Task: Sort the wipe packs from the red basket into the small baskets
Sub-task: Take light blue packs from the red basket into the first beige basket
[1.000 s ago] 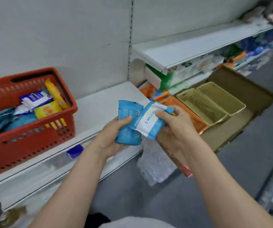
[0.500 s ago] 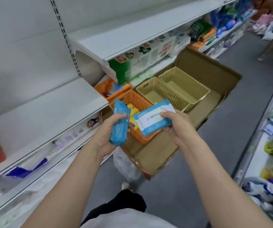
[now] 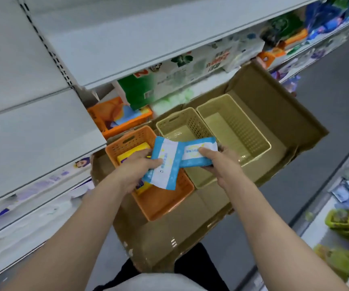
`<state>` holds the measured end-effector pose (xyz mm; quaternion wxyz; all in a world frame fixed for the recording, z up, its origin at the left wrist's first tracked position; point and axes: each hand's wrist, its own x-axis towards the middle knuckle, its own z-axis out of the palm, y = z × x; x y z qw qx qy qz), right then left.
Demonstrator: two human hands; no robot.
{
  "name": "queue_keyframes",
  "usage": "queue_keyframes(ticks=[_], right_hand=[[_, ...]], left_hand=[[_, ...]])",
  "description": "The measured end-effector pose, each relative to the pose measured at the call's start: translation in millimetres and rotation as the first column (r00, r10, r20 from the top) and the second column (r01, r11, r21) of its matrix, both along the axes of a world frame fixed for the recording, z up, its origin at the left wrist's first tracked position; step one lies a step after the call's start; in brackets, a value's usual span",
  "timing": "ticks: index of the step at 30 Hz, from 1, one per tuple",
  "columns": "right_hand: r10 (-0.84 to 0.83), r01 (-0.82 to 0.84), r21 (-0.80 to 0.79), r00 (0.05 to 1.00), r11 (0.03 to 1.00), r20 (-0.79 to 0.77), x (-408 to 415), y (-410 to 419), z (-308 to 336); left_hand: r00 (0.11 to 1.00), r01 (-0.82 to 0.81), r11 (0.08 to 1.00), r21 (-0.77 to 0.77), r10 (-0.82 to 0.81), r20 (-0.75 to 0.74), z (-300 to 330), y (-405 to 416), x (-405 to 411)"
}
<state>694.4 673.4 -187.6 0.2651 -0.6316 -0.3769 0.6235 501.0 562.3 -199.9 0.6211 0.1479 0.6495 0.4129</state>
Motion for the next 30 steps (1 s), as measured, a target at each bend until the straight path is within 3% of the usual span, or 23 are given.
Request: queue_keyframes(ticks=[2, 5, 9, 15, 19, 25, 28, 30], right_hand=[[0.089, -0.090, 0.006, 0.995, 0.996, 0.045, -1.8, 33.5, -21.2], [0.236, -0.240, 0.010, 0.960, 0.971, 0.148, -10.4, 79.9, -50.7], [0.411, -0.422, -0.006, 0.880, 0.907, 0.240, -29.1, 128.1, -90.9], [0.662, -0.726, -0.026, 0.612, 0.687, 0.433, -71.2, 168.9, -146.0], [0.690, -0.819, -0.021, 0.469, 0.573, 0.551, -90.2, 174.6, -172.2], [0.565, -0.890, 0.001, 0.290, 0.455, 0.772, -91.4, 172.3, -181.4], [0.575, -0.926, 0.030, 0.259, 0.377, 0.776, -85.9, 165.9, -170.8], [0.541, -0.930, 0.126, 0.308, 0.346, 0.783, -81.6, 162.0, -156.5]], left_hand=[[0.992, -0.025, 1.000, -0.018, 0.023, -0.123, -15.1, 16.6, -2.9], [0.960, -0.194, 0.979, -0.067, 0.175, -0.218, -30.8, 33.0, -5.4], [0.921, -0.375, 0.922, -0.093, 0.359, -0.154, -45.8, 37.6, -2.3], [0.852, -0.523, 0.838, -0.155, 0.506, -0.135, -60.8, 36.5, 7.2], [0.865, -0.502, 0.850, -0.158, 0.496, -0.080, -62.6, 27.6, 9.8], [0.856, -0.517, 0.838, -0.173, 0.511, -0.083, -67.4, 26.9, 9.5], [0.875, -0.485, 0.859, -0.165, 0.475, -0.097, -69.5, 31.8, 9.5], [0.894, -0.448, 0.879, -0.164, 0.436, -0.105, -70.9, 36.3, 7.4]])
